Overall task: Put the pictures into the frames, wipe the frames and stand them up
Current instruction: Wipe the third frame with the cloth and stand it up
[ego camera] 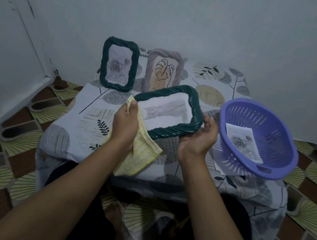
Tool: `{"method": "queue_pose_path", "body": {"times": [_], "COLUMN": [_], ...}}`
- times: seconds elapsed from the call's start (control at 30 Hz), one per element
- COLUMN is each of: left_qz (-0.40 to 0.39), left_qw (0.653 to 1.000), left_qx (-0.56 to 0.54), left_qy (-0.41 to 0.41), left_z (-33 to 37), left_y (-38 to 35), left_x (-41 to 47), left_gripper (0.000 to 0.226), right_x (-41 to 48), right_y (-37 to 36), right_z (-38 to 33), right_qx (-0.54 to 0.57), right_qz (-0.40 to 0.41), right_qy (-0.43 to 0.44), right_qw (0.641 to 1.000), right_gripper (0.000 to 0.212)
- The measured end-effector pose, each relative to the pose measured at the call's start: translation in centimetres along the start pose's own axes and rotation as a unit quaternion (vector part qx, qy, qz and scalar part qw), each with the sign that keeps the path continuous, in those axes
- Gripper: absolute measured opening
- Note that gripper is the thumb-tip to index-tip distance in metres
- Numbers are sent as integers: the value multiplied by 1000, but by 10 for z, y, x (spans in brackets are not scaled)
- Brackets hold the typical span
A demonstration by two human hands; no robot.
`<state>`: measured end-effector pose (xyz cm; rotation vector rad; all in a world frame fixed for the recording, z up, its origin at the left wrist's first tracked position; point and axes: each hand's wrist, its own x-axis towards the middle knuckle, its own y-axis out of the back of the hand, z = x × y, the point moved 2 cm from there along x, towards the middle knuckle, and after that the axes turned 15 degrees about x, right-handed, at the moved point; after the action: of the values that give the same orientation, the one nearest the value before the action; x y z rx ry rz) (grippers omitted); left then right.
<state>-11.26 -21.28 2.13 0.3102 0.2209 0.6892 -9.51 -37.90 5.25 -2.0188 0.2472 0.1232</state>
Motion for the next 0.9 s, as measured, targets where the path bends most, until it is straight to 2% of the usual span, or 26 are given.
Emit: {"method": "queue_pose_path", "body": {"times": [0.13,0.2,0.27,0.43,0.5,0.57,0.67,0.77,0.83,0.9], "left_qz": [25,28,-2,-91,-104,-86,3,70,31,-56], "left_qw": [994,984,967,912,897,898,930,947,950,942], "left_qx": [92,156,206,278,297,292,252,219,188,198], "left_qy": [-44,-88,-149,-286,-312,-318,-267,-223,-246,-265], "left_z": [-2,-1,2,10,12,11,11,9,8,4], "left_y": [11,19,26,26,21,18,21,22,17,8], "left_x": [11,17,22,28,24,20,14,2,-11,-23], "left_gripper": [49,57,58,51,49,52,57,54,49,45], "right_x": [8,12,14,6,2,0,2,5,7,7], "right_y": [8,16,21,25,26,25,24,24,22,18], "right_z": [-5,-7,-12,-11,-7,-5,-6,-7,-5,-2], "right_qx": [-86,-144,-178,-287,-328,-369,-397,-345,-268,-189], "right_qz": [-15,-35,-64,-114,-126,-127,-113,-69,-48,-45], "right_qy": [-81,-143,-201,-352,-373,-357,-312,-284,-266,-255], "right_qw": [993,978,961,884,859,849,856,892,925,947], "right_gripper": [28,39,46,51,48,39,36,36,38,44]}}
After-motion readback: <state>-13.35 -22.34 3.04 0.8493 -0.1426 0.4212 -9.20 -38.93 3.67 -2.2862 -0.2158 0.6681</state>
